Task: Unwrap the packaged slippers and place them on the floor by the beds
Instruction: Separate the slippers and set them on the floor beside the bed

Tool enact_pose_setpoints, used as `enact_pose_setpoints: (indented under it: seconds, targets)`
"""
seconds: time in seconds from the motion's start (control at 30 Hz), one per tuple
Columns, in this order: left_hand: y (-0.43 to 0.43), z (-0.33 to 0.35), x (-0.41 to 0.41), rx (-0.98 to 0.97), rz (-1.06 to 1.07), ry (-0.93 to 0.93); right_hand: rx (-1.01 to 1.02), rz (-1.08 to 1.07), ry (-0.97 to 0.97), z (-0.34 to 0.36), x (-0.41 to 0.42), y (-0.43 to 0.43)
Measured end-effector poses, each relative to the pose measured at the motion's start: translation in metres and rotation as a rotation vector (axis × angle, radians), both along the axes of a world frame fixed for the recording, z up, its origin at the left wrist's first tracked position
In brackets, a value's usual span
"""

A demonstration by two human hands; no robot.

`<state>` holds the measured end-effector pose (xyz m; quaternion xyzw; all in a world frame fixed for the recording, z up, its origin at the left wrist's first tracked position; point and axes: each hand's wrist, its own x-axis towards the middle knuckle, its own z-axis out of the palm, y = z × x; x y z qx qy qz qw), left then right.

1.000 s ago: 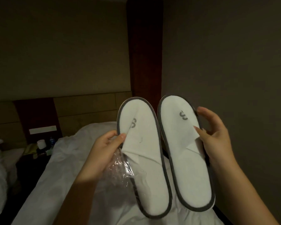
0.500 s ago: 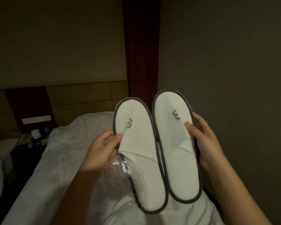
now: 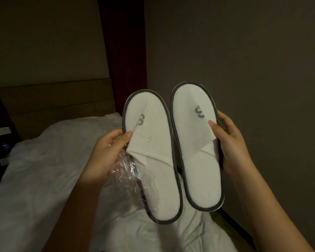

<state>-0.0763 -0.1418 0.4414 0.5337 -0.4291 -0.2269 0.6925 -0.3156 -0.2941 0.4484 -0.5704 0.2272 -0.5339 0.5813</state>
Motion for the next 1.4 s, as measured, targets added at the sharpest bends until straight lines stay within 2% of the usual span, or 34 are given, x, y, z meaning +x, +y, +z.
enact_pose_setpoints:
  seconds: [0.37,0.63,0.77,1.13,1.4]
  targets:
    - [-0.154,-0.027,-0.165,-0.009,-0.260,0.057,0.073,-0.221,0.019,-0.013,-0.193,-0.084]
    - [-0.237,-0.063,-0.254,0.116,-0.260,-0.012,0.140,-0.310,0.051,-0.043,-0.290,-0.145]
    - [-0.274,-0.075,-0.267,0.202,-0.198,-0.043,0.174,-0.320,0.039,-0.056,-0.303,-0.175]
    - [-0.394,-0.097,-0.253,0.208,-0.283,0.057,0.210,-0.347,0.055,-0.072,-0.289,-0.292]
    - [-0.442,-0.117,-0.239,0.301,-0.154,0.106,0.308,-0.248,0.111,-0.100,-0.263,-0.370]
